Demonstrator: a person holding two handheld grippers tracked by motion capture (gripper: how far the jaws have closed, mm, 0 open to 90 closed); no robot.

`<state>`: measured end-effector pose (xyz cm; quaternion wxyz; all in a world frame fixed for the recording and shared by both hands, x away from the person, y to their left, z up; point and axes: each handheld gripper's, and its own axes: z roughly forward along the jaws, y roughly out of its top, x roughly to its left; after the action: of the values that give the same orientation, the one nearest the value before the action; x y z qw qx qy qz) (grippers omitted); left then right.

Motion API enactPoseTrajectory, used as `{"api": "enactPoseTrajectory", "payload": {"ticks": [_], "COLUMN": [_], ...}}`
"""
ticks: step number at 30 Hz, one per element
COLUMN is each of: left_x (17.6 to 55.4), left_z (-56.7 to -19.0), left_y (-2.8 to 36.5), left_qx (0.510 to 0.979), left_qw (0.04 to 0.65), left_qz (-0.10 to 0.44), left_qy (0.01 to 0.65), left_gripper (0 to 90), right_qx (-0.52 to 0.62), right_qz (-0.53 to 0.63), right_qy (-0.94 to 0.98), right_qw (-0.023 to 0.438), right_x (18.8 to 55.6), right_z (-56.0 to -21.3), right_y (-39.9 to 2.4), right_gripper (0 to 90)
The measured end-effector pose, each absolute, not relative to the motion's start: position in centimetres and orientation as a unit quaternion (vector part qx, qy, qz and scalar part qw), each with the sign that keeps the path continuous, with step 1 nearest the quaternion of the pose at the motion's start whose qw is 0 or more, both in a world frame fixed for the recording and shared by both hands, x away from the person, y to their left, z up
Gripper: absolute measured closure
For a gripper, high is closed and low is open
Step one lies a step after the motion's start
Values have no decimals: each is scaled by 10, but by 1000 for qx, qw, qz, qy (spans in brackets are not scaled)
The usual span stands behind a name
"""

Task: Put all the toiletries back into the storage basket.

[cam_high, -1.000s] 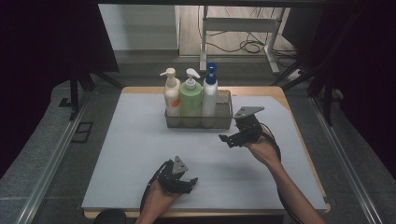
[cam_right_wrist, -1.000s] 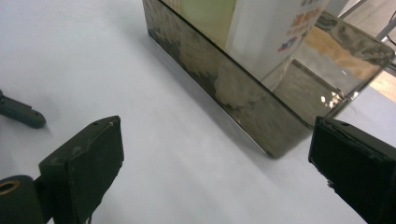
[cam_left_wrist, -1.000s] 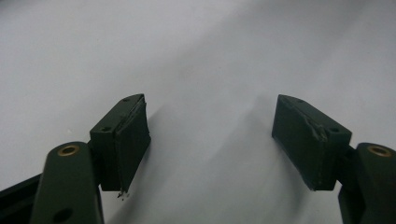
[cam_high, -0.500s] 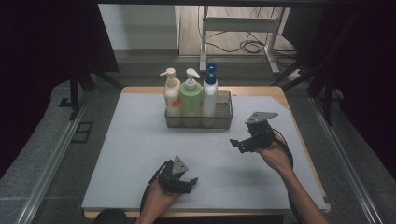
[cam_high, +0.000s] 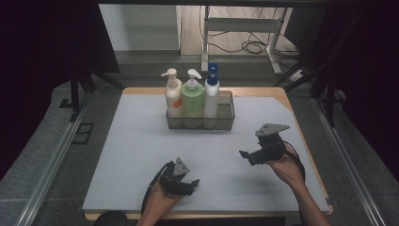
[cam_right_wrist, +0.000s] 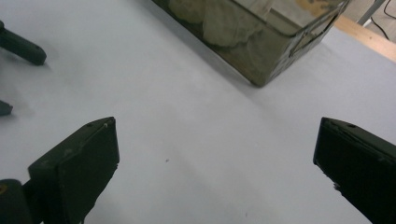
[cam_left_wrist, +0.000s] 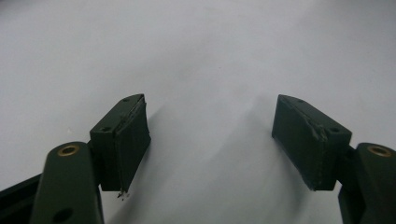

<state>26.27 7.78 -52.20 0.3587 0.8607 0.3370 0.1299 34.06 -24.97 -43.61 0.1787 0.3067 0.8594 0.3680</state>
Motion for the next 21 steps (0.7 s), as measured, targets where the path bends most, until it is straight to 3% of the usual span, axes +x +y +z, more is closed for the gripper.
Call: {"api": "enactPoseTrajectory", "payload": {"ticks": [21], "left_x": [263], "left_z": [-522], "left_y": [78], "left_qx": [860], "left_qw": [360], "left_qz": [129], "left_qy": [339], "left_gripper": [266], "right_qx": [331], "right_qz": [368], "right_qy": [853], "right_qw": [165], "right_x": [308], "right_z": [-486], "right_y": [-275], "right_gripper": [0]}}
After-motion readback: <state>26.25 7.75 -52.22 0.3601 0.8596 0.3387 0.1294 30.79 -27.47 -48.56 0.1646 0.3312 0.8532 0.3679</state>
